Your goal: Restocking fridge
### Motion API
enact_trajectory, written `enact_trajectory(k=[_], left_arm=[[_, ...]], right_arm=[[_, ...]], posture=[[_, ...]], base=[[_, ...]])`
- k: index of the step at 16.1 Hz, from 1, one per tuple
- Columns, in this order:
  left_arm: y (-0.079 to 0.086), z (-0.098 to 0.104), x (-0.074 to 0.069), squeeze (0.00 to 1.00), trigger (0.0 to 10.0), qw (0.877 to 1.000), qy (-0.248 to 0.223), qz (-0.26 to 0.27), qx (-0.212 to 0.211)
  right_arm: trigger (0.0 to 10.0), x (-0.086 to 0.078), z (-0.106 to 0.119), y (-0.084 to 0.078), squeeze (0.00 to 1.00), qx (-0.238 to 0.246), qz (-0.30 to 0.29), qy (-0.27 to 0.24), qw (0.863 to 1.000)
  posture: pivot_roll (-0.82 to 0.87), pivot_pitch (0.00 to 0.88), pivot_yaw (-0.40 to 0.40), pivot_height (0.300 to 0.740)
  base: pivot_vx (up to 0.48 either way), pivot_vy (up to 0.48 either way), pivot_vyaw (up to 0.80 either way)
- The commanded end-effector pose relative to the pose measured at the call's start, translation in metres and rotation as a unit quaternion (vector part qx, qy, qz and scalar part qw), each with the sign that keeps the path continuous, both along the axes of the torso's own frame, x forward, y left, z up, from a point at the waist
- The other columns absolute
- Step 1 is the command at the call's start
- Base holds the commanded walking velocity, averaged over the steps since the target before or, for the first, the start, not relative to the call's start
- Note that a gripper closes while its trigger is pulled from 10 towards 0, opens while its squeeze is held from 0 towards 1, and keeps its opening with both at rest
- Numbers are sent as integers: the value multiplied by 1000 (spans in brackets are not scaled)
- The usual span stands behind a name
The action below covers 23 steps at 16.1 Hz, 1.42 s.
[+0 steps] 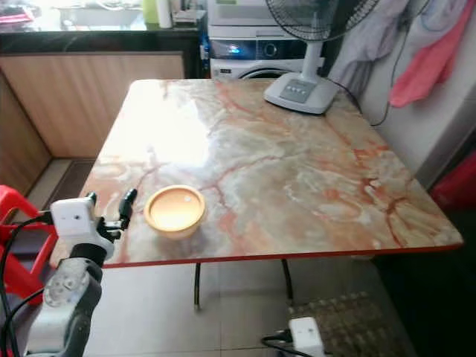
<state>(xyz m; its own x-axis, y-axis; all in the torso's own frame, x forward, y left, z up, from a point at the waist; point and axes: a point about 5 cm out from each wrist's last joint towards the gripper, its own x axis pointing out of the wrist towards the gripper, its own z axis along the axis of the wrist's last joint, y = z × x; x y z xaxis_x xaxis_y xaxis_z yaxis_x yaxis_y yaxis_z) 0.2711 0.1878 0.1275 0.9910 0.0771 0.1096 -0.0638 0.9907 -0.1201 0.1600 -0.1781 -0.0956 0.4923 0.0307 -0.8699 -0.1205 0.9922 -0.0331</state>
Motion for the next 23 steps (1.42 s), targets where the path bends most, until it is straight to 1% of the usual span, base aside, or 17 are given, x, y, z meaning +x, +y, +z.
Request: enact_trajectory(k=[1, 2, 4, 5, 6, 7, 9, 11, 13, 14, 15, 16, 17, 18, 19, 20, 23], left_arm=[[-1, 9, 3, 0, 10000, 999, -13, -12, -30], [-8, 8, 6, 0, 10000, 996, -2, -44, -79], [-13, 7, 14, 0, 10000, 990, 12, -62, -129], [-13, 8, 19, 0, 10000, 988, 13, -62, -143], [-14, 10, 21, 514, 10000, 987, 10, -66, -147], [-14, 13, 27, 1000, 10000, 986, 9, -73, -152], [-11, 11, 33, 1000, 10000, 986, 21, -72, -148], [-12, 9, 36, 1000, 10000, 984, 26, -83, -158], [-11, 3, 41, 1000, 10000, 976, 36, -86, -194], [-9, 1, 44, 1000, 10000, 976, 41, -79, -200], [-10, 0, 47, 1000, 10000, 971, 42, -86, -219], [-12, -1, 49, 1000, 10000, 969, 45, -93, -226], [-15, -4, 51, 1000, 10000, 966, 59, -100, -231], [-18, -6, 54, 1000, 10000, 965, 66, -112, -227], [-20, -8, 58, 0, 10000, 962, 72, -114, -238], [-21, -9, 60, 0, 10000, 959, 74, -118, -248], [-27, -15, 64, 0, 10000, 956, 92, -134, -246]], right_arm=[[10000, 4, 1, 3, 0, 2, 3, -5, 1000], [10000, 5, 2, 4, 0, 3, 5, -7, 1000], [10000, 6, 2, 5, 0, 4, 6, -9, 1000], [10000, 7, 3, 5, 0, 4, 5, -10, 1000], [10000, 8, 3, 5, 0, 4, 5, -11, 1000], [10000, 8, 3, 5, 0, 3, 4, -12, 1000], [10000, 8, 3, 4, 0, 3, 4, -12, 1000], [10000, 8, 3, 4, 0, 4, 5, -12, 1000], [10000, 8, 3, 4, 0, 4, 6, -12, 1000], [10000, 8, 3, 4, 0, 3, 7, -12, 1000], [10000, 8, 3, 4, 0, 2, 7, -10, 1000], [10000, 8, 3, 3, 0, 2, 6, -10, 1000], [10000, 7, 3, 3, 0, 1, 6, -10, 1000], [10000, 7, 3, 3, 0, 1, 7, -10, 1000], [10000, 7, 3, 3, 0, 2, 7, -10, 1000], [10000, 7, 3, 3, 0, 2, 6, -11, 1000], [10000, 7, 3, 2, 0, 0, 5, -10, 1000]], posture=[[87, 0, -28, 740], [86, 0, -28, 740], [85, 0, -29, 740], [81, 0, -28, 740], [80, 0, -28, 740], [80, 0, -29, 740], [79, 0, -28, 740], [77, 0, -30, 740], [80, 0, -35, 740], [80, 0, -35, 740], [75, 0, -35, 740], [75, 0, -36, 740], [77, 0, -37, 740], [76, 0, -38, 740], [68, 0, -36, 740], [67, 0, -36, 740], [68, 0, -39, 740]], base=[[0, 0, 0], [0, 0, 0], [0, 0, 0], [0, 0, 0], [0, 0, 0], [0, 0, 0], [0, 0, 0], [0, 0, 0], [0, 0, 0], [0, 0, 0], [0, 0, 0], [0, 0, 0], [0, 0, 0], [0, 0, 0], [0, 0, 0], [0, 0, 0], [0, 0, 0]])
